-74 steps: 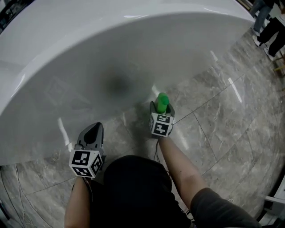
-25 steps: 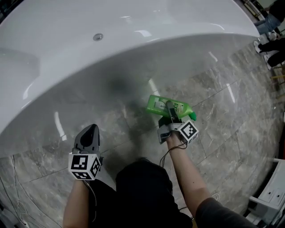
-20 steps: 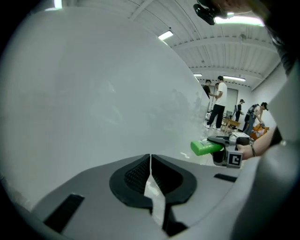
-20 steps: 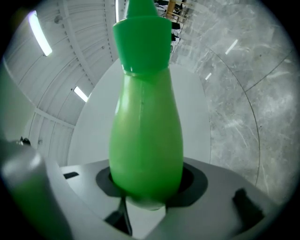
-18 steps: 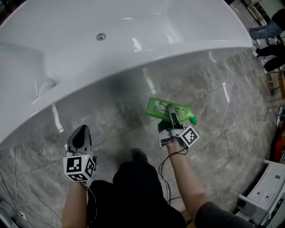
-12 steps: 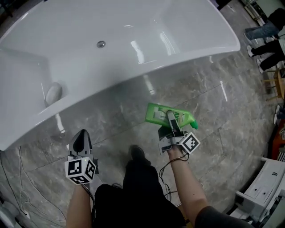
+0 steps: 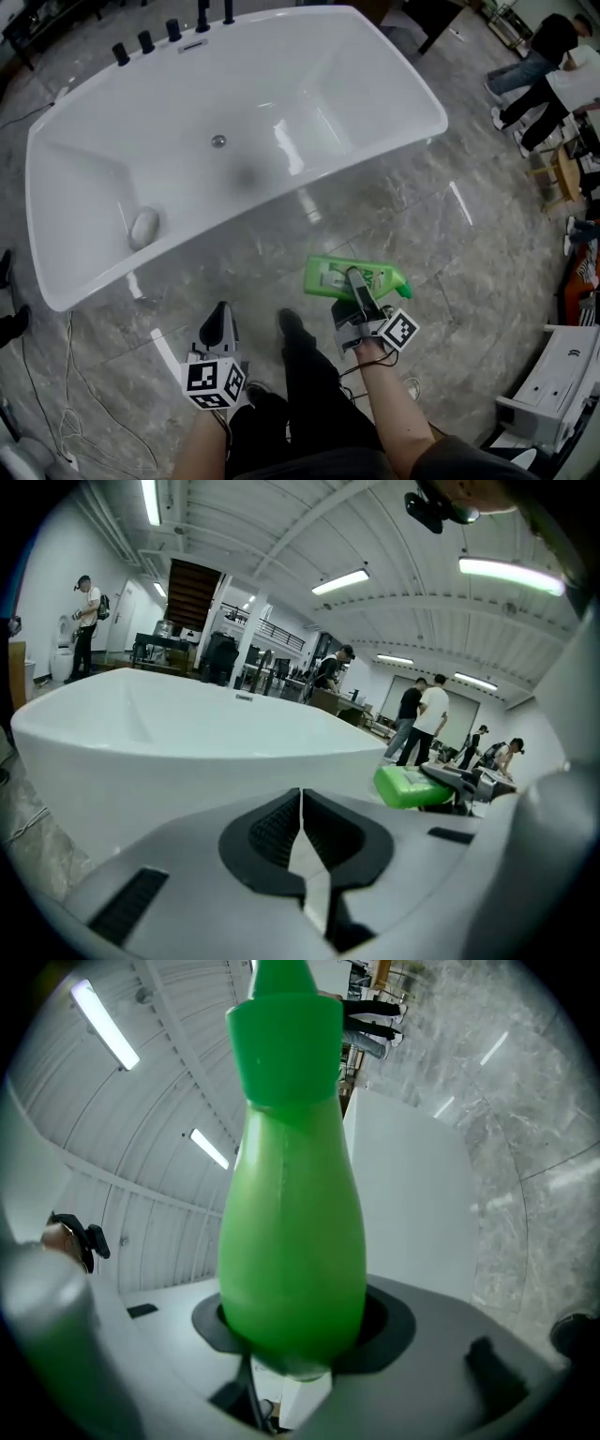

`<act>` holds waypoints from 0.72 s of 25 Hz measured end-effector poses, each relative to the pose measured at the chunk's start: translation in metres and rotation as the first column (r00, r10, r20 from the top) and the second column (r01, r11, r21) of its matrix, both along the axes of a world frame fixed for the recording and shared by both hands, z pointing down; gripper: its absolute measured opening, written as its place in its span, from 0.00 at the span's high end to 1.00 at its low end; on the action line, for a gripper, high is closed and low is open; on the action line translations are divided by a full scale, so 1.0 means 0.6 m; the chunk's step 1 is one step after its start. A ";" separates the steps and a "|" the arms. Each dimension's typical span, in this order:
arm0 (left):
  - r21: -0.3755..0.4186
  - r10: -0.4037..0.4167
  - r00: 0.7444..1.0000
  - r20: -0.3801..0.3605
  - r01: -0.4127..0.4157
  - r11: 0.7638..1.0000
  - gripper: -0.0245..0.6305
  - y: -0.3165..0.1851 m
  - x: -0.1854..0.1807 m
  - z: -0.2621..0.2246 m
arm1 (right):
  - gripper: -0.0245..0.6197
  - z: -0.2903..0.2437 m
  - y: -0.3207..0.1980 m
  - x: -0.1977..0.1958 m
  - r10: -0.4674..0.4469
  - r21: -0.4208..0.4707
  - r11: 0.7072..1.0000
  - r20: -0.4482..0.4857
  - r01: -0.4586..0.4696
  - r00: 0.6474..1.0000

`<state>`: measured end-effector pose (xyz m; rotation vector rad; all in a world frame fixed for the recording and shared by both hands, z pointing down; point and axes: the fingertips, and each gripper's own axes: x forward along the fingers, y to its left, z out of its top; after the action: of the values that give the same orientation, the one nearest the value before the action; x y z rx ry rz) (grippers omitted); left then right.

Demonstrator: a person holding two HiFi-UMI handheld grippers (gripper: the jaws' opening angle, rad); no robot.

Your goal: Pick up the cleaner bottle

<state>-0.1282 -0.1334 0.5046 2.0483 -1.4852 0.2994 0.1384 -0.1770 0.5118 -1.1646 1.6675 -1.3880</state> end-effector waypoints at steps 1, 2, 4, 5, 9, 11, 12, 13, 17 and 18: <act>0.016 0.016 1.000 -0.004 -0.016 1.000 0.93 0.010 0.004 -0.031 | 0.65 -0.027 0.011 -0.008 -0.001 0.007 1.000 0.002 0.001 1.000; 0.035 0.036 0.999 -0.003 -0.036 0.999 0.93 0.020 0.006 -0.061 | 0.65 -0.054 0.022 -0.016 -0.004 0.015 1.000 0.003 0.004 1.000; 0.071 0.079 0.997 0.008 -0.079 0.994 0.93 0.046 0.005 -0.118 | 0.65 -0.103 0.049 -0.035 -0.012 0.030 0.999 0.005 0.012 1.000; 0.083 0.099 0.995 0.014 -0.100 0.991 0.93 0.064 0.002 -0.143 | 0.65 -0.126 0.065 -0.045 -0.018 0.033 0.999 0.007 0.017 1.000; 0.131 0.190 0.981 0.040 -0.193 0.972 0.93 0.144 -0.017 -0.231 | 0.65 -0.204 0.139 -0.106 -0.088 0.026 0.996 -0.004 0.088 0.996; 0.163 0.213 0.976 0.042 -0.217 0.962 0.93 0.177 -0.031 -0.265 | 0.65 -0.240 0.175 -0.146 -0.139 0.031 0.990 -0.013 0.139 0.990; 0.182 0.226 0.973 0.048 -0.231 0.956 0.93 0.191 -0.035 -0.280 | 0.65 -0.258 0.191 -0.165 -0.156 0.037 0.987 0.002 0.156 0.988; 0.203 0.244 0.968 0.062 -0.252 0.946 0.93 0.204 -0.037 -0.293 | 0.65 -0.276 0.208 -0.184 -0.168 0.043 0.985 0.028 0.166 0.985; 0.230 0.279 0.958 0.066 -0.286 0.930 0.93 0.263 -0.042 -0.313 | 0.65 -0.312 0.277 -0.244 -0.206 0.037 0.978 0.083 0.203 0.975; 0.222 0.264 0.964 0.041 -0.267 0.938 0.93 0.275 -0.045 -0.314 | 0.65 -0.316 0.290 -0.253 -0.215 0.028 0.977 0.094 0.214 0.972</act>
<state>-0.1552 0.0317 0.3162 2.4395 -1.2964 0.2568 -0.0132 -0.0027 0.3221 -0.9127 1.7736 -1.5319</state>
